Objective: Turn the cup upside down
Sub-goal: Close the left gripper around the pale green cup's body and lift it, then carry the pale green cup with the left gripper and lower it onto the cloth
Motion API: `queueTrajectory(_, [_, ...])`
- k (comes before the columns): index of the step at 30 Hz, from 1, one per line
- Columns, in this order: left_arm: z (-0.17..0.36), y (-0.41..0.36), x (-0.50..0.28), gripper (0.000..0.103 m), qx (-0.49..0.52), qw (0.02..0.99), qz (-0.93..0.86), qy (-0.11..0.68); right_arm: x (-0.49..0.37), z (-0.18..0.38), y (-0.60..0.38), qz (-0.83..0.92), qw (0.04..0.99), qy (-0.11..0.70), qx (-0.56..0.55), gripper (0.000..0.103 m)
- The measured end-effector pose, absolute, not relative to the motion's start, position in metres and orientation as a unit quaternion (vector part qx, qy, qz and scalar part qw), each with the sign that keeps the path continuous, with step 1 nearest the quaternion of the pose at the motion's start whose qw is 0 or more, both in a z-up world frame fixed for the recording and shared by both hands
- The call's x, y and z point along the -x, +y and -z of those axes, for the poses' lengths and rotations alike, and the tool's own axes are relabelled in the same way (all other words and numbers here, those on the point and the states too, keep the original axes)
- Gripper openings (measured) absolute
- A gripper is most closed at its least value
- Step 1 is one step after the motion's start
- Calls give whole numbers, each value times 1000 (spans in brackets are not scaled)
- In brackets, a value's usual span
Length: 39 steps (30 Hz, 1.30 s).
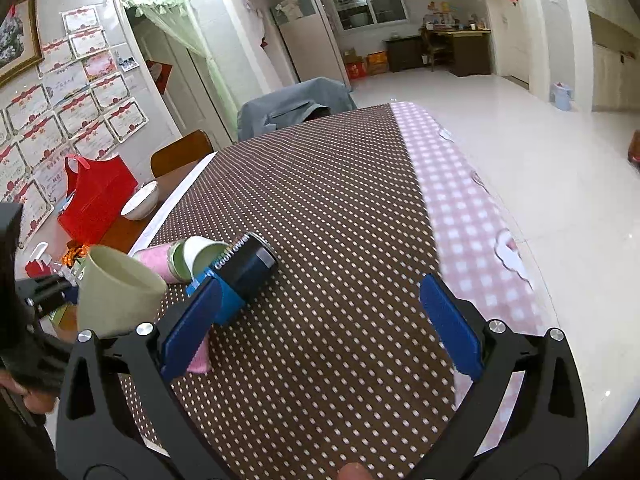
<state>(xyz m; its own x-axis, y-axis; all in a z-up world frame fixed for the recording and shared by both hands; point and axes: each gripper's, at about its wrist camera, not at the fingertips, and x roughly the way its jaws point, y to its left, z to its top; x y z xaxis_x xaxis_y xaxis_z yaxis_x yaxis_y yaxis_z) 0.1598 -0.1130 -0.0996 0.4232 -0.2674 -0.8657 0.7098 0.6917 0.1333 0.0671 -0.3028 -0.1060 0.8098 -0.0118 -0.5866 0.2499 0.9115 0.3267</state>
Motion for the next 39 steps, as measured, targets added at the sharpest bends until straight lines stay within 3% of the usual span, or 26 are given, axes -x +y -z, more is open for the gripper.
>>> queueTrajectory(19, [178,-162,-123,77,-292,772,306,473,-20,117,-312,87,933,285,-203,97])
queueTrajectory(39, [126,-123,-99,88,-237,854,263,381,-25,110,-297,65,936,286,-192,97])
